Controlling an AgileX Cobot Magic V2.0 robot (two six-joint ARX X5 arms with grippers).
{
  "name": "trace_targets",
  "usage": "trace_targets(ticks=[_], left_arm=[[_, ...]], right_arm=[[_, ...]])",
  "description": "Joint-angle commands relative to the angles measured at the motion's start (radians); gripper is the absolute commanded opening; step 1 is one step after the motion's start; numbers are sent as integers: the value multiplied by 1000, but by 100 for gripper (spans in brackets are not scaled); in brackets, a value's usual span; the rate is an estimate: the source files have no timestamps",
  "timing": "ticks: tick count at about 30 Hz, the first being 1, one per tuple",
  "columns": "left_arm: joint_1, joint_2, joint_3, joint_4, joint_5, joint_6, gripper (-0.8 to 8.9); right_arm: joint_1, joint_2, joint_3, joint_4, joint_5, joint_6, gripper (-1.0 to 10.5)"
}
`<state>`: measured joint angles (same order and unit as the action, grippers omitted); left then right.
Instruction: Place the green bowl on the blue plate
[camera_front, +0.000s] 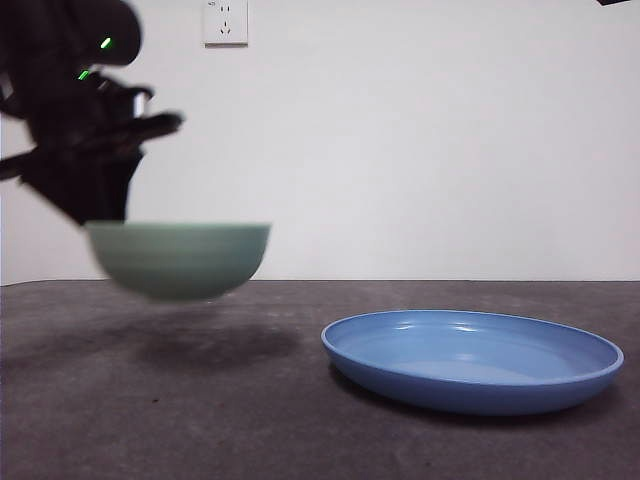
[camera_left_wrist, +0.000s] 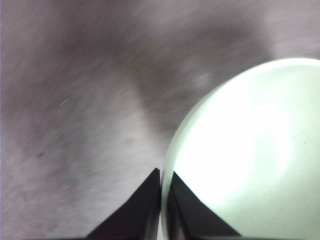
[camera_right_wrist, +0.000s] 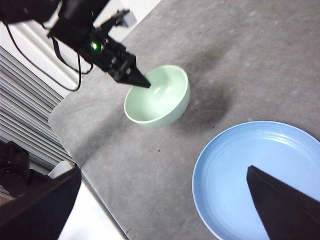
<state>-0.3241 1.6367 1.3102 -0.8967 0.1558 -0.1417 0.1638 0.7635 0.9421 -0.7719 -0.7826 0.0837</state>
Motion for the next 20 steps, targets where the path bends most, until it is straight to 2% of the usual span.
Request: trace_targets(ticks=[1,11,20], left_arm=[[-47,53,100,-50,0,-8,15],[-251,250,332,-89,0,-10,15],[-380,418,481,-75,0,-13,15]], right_arm=[[3,6,21,8,-3,10,621],[3,6,21,8,-3,13,621],[3,6,21,8,-3,13,621]])
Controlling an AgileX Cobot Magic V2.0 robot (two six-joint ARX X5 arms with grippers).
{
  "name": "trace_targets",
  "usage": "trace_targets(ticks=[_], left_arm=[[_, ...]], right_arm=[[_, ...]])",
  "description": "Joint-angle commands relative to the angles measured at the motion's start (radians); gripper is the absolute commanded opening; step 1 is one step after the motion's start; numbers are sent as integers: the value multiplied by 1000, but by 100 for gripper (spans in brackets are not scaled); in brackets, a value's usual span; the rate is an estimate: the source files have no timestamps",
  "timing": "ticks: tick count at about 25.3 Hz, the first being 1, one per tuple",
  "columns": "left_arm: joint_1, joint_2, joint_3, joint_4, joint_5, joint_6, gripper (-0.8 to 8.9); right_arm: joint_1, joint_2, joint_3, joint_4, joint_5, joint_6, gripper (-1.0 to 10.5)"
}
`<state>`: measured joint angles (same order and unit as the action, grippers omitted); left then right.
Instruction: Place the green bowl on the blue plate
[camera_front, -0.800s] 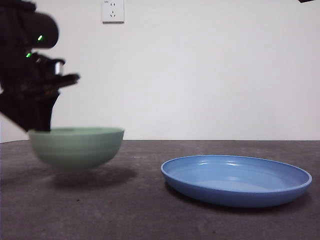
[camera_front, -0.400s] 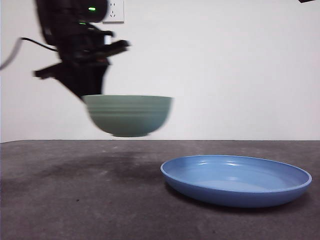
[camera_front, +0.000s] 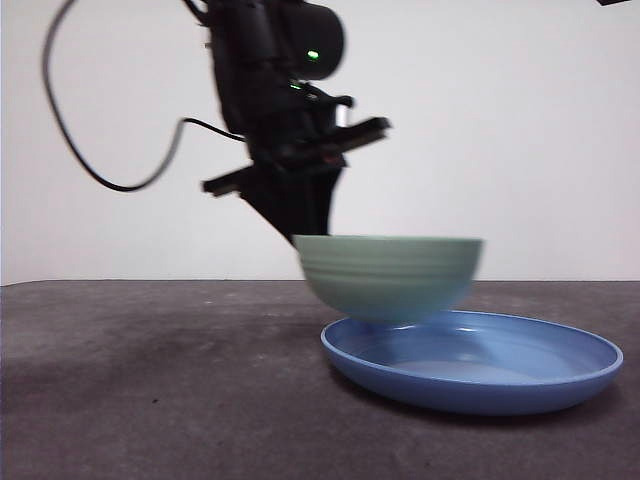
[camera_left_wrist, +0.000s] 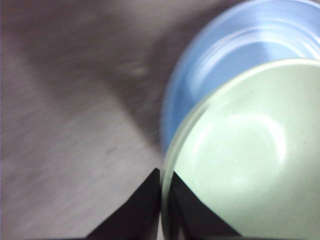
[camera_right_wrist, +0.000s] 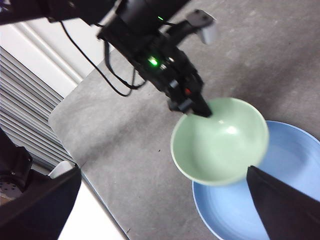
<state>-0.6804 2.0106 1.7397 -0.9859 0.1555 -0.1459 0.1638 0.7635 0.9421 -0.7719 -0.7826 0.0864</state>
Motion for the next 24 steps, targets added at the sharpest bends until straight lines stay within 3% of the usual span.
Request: trace_targets(ticks=[1,10,24], left_arm=[[-35,59,61,22,-2,-14,15],[-86,103,72,123,-18,-28,15],[-92,148,73,125,-18,-21,30]], right_arm=[[3,6,21,8,-3,11,621],[3,6,21,8,-3,11,621],[3,6,21,8,-3,11,621]])
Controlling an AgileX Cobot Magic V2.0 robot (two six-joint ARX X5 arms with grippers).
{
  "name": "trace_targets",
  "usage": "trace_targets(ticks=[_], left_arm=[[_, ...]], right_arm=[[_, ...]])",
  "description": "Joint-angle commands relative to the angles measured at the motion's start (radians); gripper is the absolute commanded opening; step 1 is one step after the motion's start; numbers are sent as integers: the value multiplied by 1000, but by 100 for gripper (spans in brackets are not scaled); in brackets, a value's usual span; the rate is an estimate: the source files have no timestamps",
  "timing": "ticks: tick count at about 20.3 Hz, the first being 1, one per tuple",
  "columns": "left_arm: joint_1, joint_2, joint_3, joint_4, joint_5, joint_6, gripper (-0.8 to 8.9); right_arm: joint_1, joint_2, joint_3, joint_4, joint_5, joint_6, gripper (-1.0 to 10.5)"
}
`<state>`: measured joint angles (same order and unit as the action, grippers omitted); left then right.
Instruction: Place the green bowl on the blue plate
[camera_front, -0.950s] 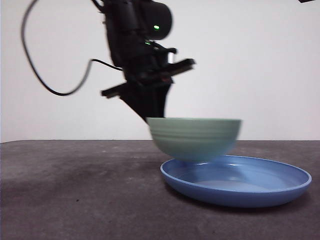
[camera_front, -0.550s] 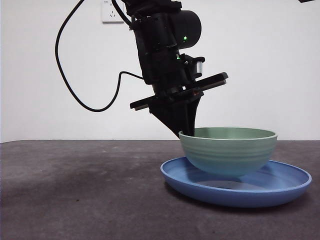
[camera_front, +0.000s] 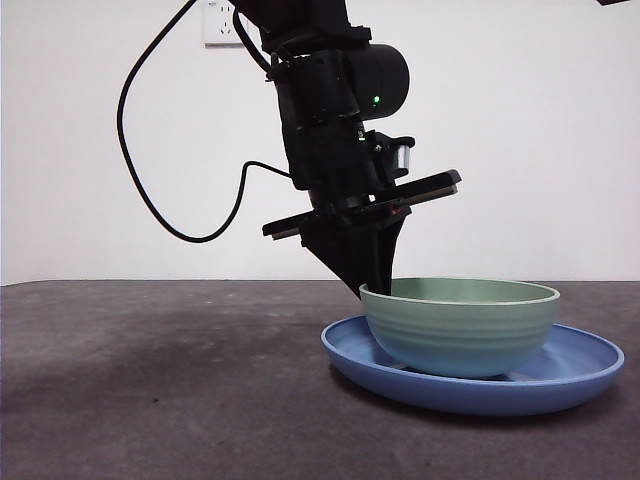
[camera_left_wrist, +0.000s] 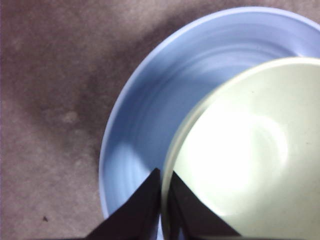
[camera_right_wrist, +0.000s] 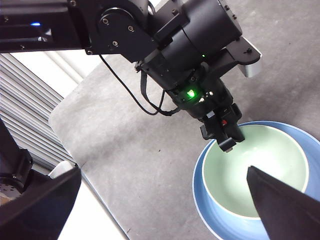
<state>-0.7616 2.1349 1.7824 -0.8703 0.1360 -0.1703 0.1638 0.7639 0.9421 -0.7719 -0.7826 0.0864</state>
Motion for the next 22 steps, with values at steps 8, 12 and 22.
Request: trace_targets(ticks=[8,12,22], left_arm=[[17,-13,62,-33,2,4,445],[24,-156,62,-58,2,37,539],[37,-534,52,-274,2,172,625]], right_arm=[[3,6,21,8,-3,11,621],[3,6,21,7,-3,11,621],[3,6,21,6,-3,11,621]])
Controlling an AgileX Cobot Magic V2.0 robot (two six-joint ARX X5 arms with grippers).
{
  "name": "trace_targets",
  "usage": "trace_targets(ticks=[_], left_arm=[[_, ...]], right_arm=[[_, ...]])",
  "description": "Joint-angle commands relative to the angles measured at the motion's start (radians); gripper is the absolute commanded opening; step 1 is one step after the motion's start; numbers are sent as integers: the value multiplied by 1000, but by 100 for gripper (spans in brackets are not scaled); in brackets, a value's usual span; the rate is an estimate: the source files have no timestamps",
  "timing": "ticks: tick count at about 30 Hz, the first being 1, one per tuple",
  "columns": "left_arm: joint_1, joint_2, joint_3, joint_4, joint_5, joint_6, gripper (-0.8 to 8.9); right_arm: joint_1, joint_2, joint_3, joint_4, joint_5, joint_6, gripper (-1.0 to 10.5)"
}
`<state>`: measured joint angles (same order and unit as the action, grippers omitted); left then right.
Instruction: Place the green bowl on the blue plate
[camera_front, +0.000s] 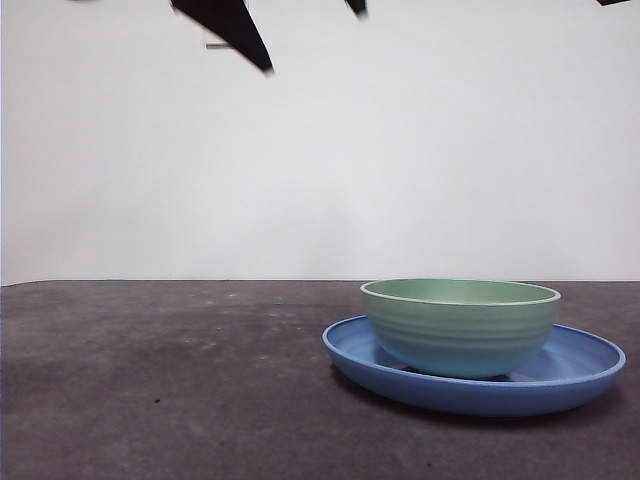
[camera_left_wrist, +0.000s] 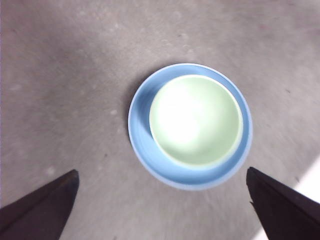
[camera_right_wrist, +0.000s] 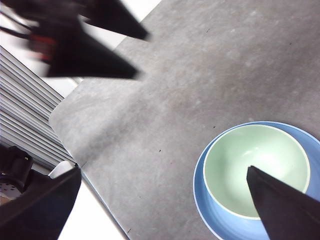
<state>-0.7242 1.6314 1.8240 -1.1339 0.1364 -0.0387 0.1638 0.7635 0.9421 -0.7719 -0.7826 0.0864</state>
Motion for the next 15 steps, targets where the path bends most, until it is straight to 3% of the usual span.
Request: trace_targets(ticks=[1,9,15], left_arm=[[3,-69,0,-17,2,50,625],[80,-512,-336,87,3,76,625],[107,-782,-615,194,3,34,625]], right_arm=[[3,6,21,6,-3,11,621],[3,6,21,8,-2,10,621],[3,6,21,8,-2,10,621]])
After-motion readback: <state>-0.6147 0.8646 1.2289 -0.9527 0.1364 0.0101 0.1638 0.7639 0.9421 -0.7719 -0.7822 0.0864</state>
